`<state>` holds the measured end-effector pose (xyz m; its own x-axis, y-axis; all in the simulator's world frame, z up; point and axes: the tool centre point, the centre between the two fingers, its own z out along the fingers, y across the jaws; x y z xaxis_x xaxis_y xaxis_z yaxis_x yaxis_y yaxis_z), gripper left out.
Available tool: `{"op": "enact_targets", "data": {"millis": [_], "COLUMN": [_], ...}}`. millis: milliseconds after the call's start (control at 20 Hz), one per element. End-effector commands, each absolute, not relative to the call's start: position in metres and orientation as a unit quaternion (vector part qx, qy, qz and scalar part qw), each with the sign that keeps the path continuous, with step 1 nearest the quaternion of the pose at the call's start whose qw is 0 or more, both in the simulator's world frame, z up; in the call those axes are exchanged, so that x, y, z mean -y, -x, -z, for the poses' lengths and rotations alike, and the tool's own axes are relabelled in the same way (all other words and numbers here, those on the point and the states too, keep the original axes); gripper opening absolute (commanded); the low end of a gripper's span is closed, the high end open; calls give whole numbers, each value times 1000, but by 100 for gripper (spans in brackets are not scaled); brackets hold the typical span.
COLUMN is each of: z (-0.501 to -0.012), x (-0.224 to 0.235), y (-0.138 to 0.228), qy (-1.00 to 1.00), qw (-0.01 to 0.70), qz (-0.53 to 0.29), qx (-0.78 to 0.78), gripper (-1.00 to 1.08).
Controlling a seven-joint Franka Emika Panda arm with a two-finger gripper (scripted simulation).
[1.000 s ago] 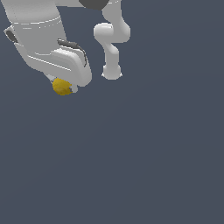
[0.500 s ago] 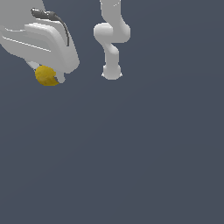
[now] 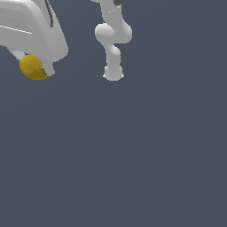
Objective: Pick up the object and move it to a goal position.
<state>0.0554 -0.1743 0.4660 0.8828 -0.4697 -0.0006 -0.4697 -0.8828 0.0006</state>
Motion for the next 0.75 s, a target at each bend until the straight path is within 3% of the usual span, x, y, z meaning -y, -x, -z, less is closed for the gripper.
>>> {"op": "enact_targets", "data": {"millis": [0, 700], "z": [-472, -481], "x": [176, 180], "y": [-57, -61], "qy": [-970, -970], "qw": [0, 0], "qz": [0, 0], "qx": [242, 242], "gripper": [-100, -100]}}
